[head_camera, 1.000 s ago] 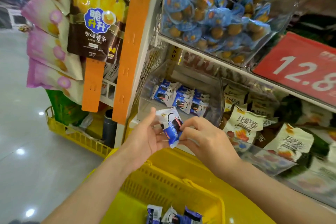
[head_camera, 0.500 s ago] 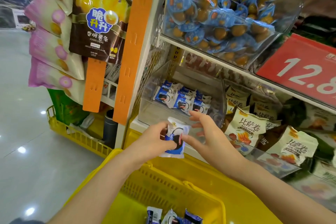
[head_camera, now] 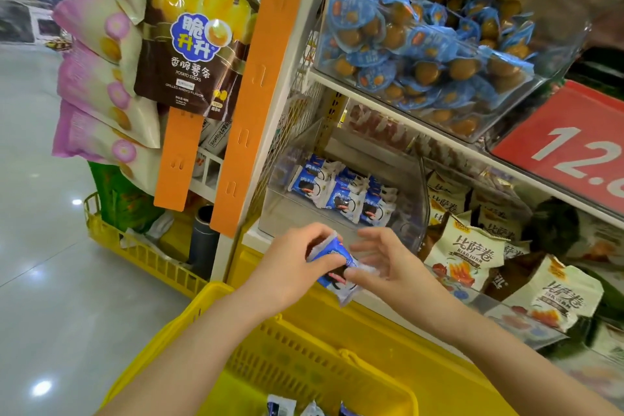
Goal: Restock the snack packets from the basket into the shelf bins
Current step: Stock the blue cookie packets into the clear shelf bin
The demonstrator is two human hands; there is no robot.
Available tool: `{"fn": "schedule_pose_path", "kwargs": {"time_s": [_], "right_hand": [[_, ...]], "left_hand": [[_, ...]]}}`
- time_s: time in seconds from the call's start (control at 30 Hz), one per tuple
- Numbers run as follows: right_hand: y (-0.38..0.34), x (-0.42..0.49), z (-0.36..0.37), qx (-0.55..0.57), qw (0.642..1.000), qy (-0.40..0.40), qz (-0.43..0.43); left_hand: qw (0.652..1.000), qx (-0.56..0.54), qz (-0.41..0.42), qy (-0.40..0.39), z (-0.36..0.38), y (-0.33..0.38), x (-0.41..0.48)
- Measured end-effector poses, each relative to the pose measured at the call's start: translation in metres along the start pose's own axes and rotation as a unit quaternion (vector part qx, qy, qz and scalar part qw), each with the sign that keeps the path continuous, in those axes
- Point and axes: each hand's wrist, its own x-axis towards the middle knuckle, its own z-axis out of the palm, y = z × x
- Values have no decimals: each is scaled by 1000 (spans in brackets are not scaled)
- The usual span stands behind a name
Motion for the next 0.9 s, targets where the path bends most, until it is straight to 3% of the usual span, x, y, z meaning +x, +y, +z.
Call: {"fn": "schedule_pose_path", "kwargs": {"time_s": [0.13, 0.23, 0.33, 0.43, 0.57, 0.73, 0.9], "right_hand": [[-8, 15, -5, -54, 997, 15, -48], [-7, 31, -15, -68, 993, 91, -39], [-3, 54, -33, -121, 979, 163, -21], [0, 86, -46, -157, 970, 183, 27], [11, 126, -47, -236, 957, 159, 62], [37, 160, -44, -366, 917, 63, 145], [57, 170, -33, -419, 888, 24, 190]], "left_hand": [[999, 17, 34, -22, 10, -1, 11], [997, 31, 71, 5, 9, -5, 30], [984, 130, 105, 57, 1, -16, 54], [956, 256, 138, 44, -5, -35, 67], [928, 327, 171, 46, -10, -57, 76], [929, 326, 164, 58, -19, -68, 85], [930, 309, 189, 64, -19, -74, 83]]}}
